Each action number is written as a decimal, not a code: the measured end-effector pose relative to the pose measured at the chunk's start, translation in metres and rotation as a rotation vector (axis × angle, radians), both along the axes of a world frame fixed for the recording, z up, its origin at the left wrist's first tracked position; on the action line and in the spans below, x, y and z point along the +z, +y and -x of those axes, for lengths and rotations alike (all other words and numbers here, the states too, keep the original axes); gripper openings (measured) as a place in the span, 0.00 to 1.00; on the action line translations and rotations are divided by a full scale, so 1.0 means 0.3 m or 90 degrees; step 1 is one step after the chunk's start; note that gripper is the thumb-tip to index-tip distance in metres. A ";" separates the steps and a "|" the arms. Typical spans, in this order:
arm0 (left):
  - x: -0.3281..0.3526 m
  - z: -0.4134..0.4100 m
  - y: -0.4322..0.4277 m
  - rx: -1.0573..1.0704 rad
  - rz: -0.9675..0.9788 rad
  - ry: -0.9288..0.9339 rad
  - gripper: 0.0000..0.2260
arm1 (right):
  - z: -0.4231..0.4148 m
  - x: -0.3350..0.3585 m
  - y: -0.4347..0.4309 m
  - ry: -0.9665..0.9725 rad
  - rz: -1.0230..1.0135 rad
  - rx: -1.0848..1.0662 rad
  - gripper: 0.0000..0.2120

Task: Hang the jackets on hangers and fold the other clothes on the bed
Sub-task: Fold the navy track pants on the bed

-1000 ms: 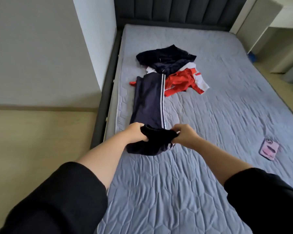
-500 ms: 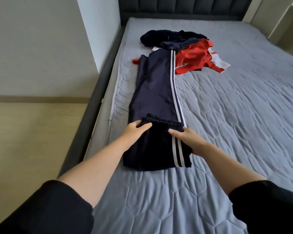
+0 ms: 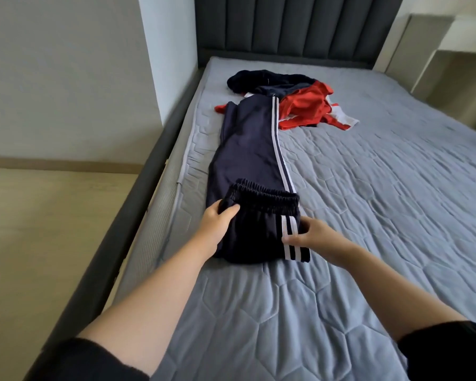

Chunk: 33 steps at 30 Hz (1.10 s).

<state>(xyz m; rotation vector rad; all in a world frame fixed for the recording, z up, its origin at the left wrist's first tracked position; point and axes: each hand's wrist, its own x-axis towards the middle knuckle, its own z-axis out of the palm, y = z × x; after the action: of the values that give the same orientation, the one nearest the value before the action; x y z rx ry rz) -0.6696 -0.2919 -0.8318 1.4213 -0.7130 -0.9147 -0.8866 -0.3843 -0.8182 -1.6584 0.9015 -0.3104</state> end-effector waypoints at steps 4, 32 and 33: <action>0.033 0.065 0.067 0.010 0.022 -0.120 0.04 | 0.051 0.004 0.101 0.068 0.232 -0.038 0.09; -0.041 -0.013 0.168 -0.179 -0.177 0.127 0.19 | 0.083 -0.112 0.033 -0.079 -0.315 -0.165 0.28; -0.036 -0.007 0.169 -0.205 -0.169 0.142 0.17 | 0.094 -0.108 0.038 -0.072 -0.290 -0.101 0.28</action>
<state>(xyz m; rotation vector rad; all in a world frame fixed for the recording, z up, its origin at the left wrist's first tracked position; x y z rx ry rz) -0.6676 -0.2412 -0.8426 1.4263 -0.6794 -1.4404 -0.9147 -0.3729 -0.8506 -1.1432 0.9389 -0.2792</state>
